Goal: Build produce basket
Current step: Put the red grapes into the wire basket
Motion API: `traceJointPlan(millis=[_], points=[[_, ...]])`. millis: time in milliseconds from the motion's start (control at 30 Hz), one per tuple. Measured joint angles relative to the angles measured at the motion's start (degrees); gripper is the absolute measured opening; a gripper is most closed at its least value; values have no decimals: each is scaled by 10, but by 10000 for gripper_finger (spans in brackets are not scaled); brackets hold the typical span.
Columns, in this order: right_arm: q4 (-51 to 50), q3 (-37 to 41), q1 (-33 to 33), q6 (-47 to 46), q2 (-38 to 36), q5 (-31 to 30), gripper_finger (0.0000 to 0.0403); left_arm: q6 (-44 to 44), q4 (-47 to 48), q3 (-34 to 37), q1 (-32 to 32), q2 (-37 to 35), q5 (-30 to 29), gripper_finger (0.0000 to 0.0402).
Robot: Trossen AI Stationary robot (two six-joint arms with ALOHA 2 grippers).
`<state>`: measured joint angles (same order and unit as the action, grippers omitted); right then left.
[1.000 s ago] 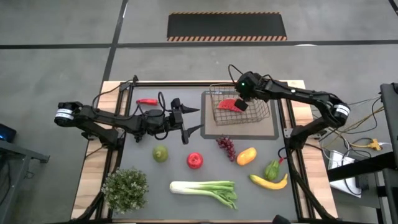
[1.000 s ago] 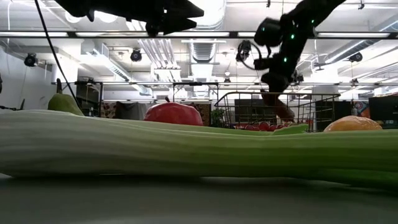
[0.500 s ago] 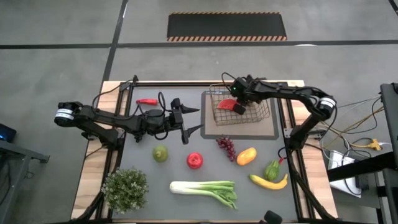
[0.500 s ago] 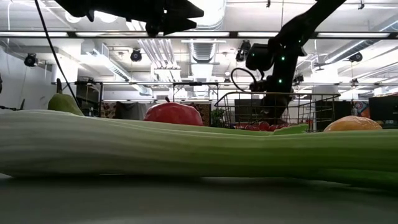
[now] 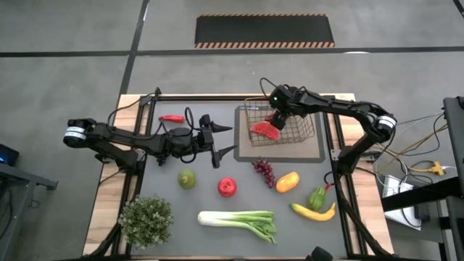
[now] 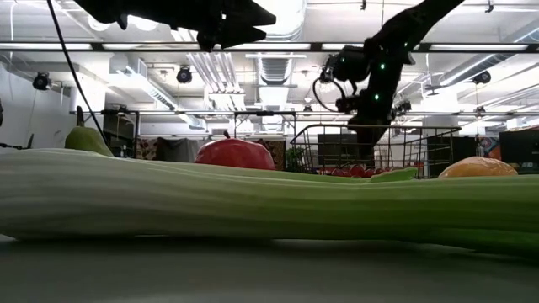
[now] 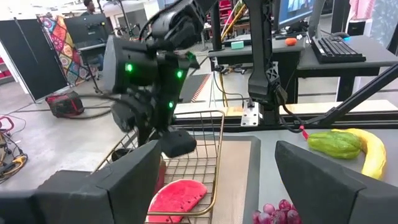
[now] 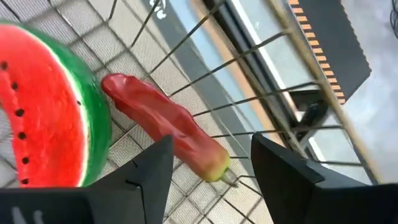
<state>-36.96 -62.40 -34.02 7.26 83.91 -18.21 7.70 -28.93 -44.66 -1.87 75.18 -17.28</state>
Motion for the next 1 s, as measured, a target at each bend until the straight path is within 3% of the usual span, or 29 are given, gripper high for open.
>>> traceJointPlan(millis=[333,467,633,1000], points=[[-52,-19,58,-82,-110,25,202,-15,12,0,-1,0,0,300],[-34,-1,110,-131,-163,85,202,-15,13,0,-1,0,0,300],[30,39,212,-187,-211,97,202,-14,13,0,-1,0,1,300],[100,61,391,-300,-196,92,202,-13,9,0,-1,0,1,299]])
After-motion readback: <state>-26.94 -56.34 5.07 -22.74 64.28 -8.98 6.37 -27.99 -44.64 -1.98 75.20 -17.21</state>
